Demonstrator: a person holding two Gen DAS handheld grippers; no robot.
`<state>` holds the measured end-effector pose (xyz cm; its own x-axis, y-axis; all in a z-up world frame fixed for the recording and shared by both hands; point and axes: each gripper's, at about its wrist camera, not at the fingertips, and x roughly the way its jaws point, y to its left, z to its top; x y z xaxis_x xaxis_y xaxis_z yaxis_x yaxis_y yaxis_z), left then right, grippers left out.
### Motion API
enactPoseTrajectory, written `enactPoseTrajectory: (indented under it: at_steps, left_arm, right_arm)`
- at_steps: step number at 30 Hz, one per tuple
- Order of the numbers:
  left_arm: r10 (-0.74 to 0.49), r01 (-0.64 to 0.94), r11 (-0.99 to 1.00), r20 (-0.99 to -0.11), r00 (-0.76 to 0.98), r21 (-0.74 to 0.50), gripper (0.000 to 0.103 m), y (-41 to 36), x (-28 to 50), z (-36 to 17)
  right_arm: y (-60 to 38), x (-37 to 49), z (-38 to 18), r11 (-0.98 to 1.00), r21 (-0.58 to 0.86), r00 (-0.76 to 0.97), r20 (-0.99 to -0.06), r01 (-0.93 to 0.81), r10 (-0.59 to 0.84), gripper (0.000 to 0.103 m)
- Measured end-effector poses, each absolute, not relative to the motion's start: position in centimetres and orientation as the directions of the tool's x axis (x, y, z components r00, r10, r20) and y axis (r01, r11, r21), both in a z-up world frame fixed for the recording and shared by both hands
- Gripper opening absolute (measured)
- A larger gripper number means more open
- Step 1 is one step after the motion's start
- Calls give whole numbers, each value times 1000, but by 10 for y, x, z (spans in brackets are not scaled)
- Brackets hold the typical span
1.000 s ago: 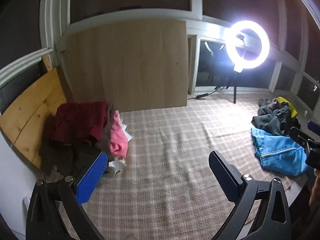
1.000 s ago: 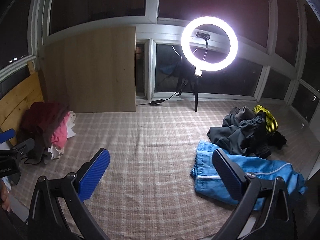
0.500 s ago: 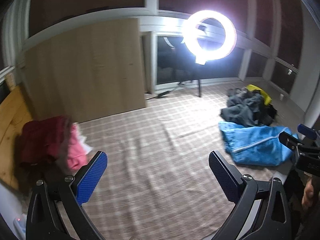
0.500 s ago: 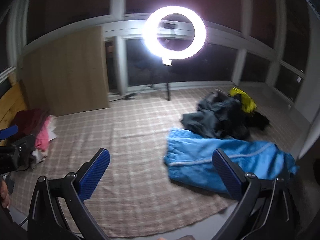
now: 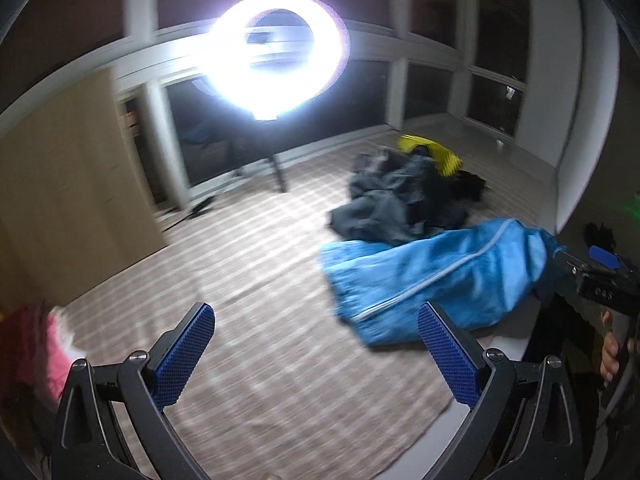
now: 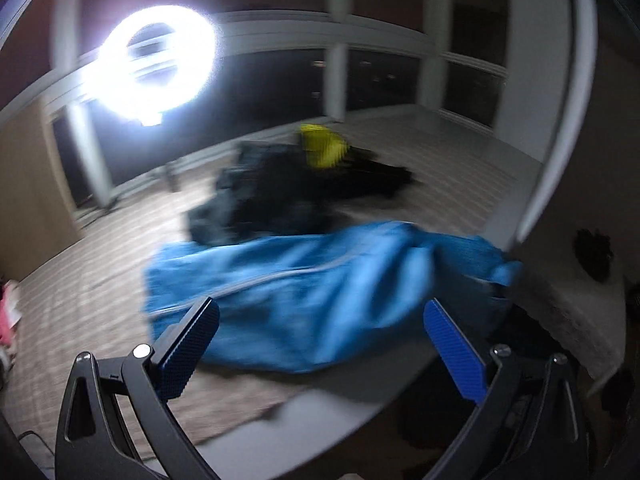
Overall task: Fold clothes
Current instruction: 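Grasp the blue jacket fabric with the right gripper while the left gripper grasps it too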
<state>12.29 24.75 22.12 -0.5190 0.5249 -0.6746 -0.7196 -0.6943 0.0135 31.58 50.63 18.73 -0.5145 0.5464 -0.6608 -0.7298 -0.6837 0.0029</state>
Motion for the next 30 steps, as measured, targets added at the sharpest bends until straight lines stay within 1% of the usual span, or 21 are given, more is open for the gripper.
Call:
enactPoseTrajectory:
  at_steps: [5, 9, 12, 16, 20, 22, 23, 24, 25, 26, 27, 28, 29, 30]
  left_arm:
    - [578, -812, -583, -709, -404, -12, 102, 343, 157, 211]
    - [598, -879, -474, -752, -278, -52, 102, 430, 193, 187]
    - [596, -919, -388, -779, -193, -69, 102, 491, 225, 164]
    - [541, -948, -318, -820, -186, 6, 102, 555, 260, 134]
    - [480, -956, -281, -850, -217, 85, 102, 600, 278, 105]
    - [437, -951, -280, -864, -249, 132, 96, 616, 279, 91]
    - [421, -948, -285, -871, -255, 140, 81, 620, 277, 87]
    - [404, -945, -291, -877, -261, 147, 64, 624, 274, 83]
    - [388, -943, -295, -883, -265, 153, 58, 628, 272, 79]
    - [391, -949, -291, -891, -232, 120, 48, 629, 270, 79]
    - [400, -954, -286, -892, -208, 94, 43, 628, 268, 80]
    - [407, -955, -282, -890, -206, 91, 34, 628, 267, 80]
    - [414, -956, -279, -887, -203, 89, 23, 628, 266, 81]
    - [427, -958, -274, -882, -198, 83, 11, 627, 265, 83]
  right_arm:
    - [599, 370, 170, -588, 24, -441, -685, -809, 579, 103]
    - [669, 409, 147, -536, 74, -415, -723, -841, 552, 103]
    - [709, 430, 132, -507, 77, -390, -740, -859, 548, 103]
    - [759, 447, 104, -473, 64, -347, -767, -879, 540, 103]
    - [805, 448, 68, -472, 93, -348, -801, -876, 487, 103]
    - [824, 443, 52, -478, 103, -349, -815, -872, 462, 103]
    - [831, 440, 44, -478, 107, -348, -823, -872, 450, 103]
    - [838, 437, 37, -480, 114, -349, -829, -870, 436, 103]
    - [842, 434, 31, -488, 136, -366, -834, -862, 414, 101]
    - [847, 432, 25, -496, 161, -384, -837, -853, 390, 86]
    - [848, 430, 22, -509, 198, -414, -837, -838, 357, 71]
    - [849, 429, 21, -522, 251, -457, -833, -815, 312, 38]
    - [849, 428, 20, -533, 305, -498, -825, -789, 266, 17]
    - [850, 427, 19, -542, 350, -533, -816, -764, 225, 10]
